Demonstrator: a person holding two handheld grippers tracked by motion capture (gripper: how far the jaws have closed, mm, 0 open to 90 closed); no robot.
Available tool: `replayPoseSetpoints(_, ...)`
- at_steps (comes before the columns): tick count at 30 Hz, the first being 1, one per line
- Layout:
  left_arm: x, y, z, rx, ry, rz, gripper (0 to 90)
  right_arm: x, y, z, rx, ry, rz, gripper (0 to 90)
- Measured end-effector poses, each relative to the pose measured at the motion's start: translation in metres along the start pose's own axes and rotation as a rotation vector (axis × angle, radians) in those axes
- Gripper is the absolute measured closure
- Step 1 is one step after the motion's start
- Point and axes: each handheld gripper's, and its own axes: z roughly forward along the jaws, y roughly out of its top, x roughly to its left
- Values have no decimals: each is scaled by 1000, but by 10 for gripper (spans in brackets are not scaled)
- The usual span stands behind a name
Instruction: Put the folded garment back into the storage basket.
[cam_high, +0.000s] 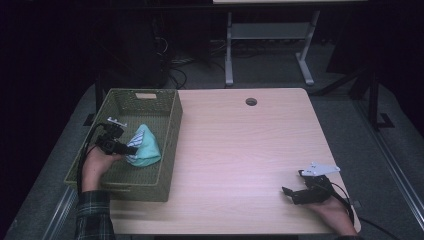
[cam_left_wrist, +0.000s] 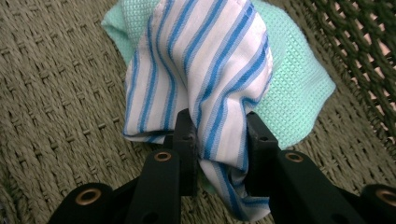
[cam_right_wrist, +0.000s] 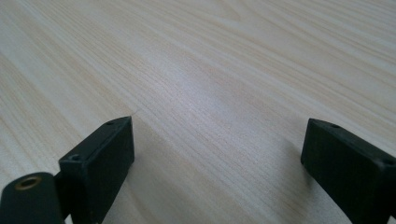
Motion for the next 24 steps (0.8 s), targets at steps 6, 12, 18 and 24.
replayPoseSetpoints(6,2,0,5,41,25,14,667,0,0,0,0,1,2,92)
replayPoseSetpoints(12,4,0,8,65,71,14,534,0,0,0,0,0,1,92)
replayPoseSetpoints(18,6,0,10,62,101,-2,323,0,0,0,0,0,3,92)
replayPoseSetpoints(24,6,1,10,40,111,-9,153,0,0,0,0,0,0,92)
